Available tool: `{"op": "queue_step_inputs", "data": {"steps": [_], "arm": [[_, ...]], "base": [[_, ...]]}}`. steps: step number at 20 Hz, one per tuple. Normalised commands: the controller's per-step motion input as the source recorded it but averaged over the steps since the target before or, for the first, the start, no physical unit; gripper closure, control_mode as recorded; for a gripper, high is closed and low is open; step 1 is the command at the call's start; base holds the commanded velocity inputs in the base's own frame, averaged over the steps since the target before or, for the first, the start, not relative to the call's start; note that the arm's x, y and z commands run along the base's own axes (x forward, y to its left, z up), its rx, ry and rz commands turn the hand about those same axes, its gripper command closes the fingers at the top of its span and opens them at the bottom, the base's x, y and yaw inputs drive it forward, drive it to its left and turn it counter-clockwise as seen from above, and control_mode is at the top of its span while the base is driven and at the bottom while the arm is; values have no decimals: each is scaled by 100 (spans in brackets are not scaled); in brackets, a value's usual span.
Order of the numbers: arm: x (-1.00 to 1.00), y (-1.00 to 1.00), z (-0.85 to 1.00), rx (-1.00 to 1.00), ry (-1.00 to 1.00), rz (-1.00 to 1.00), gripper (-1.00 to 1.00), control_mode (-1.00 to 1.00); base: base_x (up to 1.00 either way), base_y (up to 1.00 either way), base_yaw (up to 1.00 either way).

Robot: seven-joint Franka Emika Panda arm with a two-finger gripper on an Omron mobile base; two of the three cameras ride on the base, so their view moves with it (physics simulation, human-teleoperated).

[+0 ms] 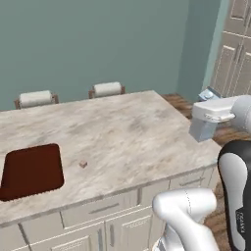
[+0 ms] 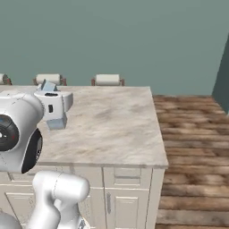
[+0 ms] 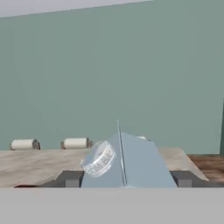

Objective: Take out the milk from the fridge and place it on the tray on the counter. Then take the sugar cube near the tray and place it in the tray.

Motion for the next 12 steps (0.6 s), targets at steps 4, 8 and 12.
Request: {"op": "queue_step_inputs", "data": {"steps": [4,8,12], "arm": [[0,0,0,0,0,0,100,100],[0,0,0,0,0,0,100,100],[0,0,0,0,0,0,100,100]], "base": [[0,96,61],[-19,100,21],[-31,100,8]]}}
